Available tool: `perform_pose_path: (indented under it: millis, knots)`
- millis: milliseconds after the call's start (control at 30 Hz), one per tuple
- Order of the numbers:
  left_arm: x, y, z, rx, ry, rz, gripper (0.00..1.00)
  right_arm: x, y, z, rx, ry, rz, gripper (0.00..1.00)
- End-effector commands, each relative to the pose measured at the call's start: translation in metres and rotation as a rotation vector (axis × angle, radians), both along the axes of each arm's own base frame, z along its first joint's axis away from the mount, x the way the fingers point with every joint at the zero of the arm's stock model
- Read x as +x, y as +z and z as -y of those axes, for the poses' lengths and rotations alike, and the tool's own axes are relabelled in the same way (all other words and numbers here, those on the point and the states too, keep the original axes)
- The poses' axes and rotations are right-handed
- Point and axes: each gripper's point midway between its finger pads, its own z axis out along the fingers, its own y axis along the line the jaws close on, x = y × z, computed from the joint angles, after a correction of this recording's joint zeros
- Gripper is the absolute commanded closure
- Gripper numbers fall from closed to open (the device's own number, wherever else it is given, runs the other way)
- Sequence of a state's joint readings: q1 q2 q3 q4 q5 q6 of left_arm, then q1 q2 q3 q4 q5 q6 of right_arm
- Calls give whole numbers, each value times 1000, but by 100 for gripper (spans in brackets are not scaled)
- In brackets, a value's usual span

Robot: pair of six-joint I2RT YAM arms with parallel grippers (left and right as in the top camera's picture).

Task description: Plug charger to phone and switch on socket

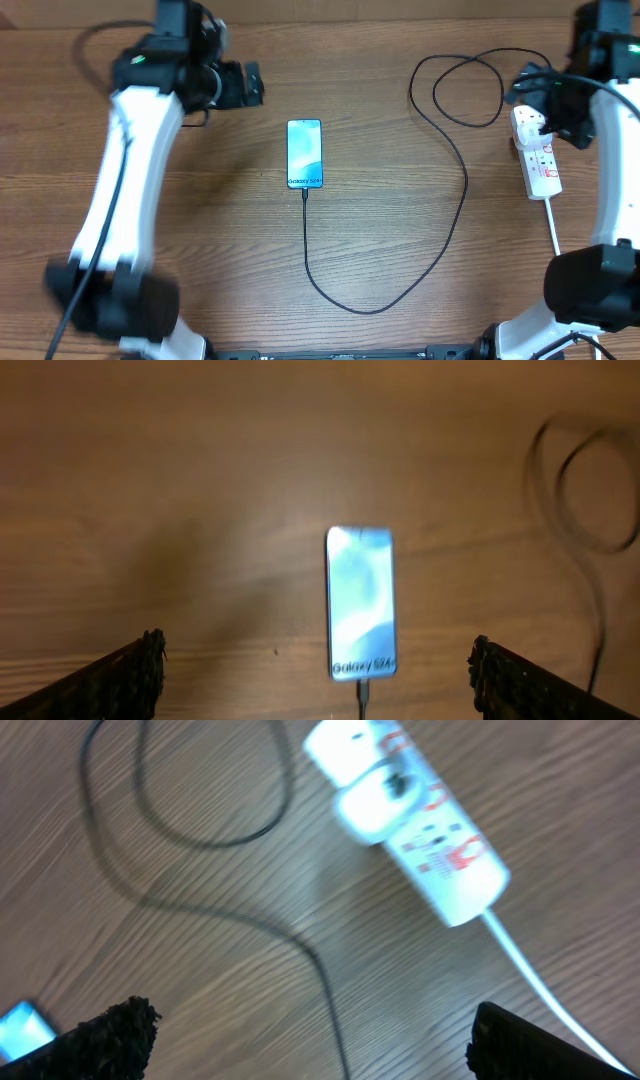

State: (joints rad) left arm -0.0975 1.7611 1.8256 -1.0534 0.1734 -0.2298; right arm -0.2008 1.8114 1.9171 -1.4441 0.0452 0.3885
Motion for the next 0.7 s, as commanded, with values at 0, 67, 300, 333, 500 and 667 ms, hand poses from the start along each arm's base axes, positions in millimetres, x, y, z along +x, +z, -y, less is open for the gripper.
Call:
perform_pose_path:
  millis: [0,67,300,333,500,667]
  knots:
    - [-14,42,-23,74,108,103,0,0,3,36,-38,-84,23,0]
    - [-17,49,-24,71,109,121,0,0,2,61,-95,-139,29,0]
    - [-13,39,-23,75,108,94,0,-17,-50,135,-229,-309,-41,0]
    - [-13,39,-23,75,108,94,0,-20,-56,141,-228,-324,-43,0]
    - [-13,39,-23,75,108,94,0,-25,-86,151,-146,-293,-27,15]
    - [-13,39,-23,75,108,94,0,-21,-116,140,-90,-209,-11,0]
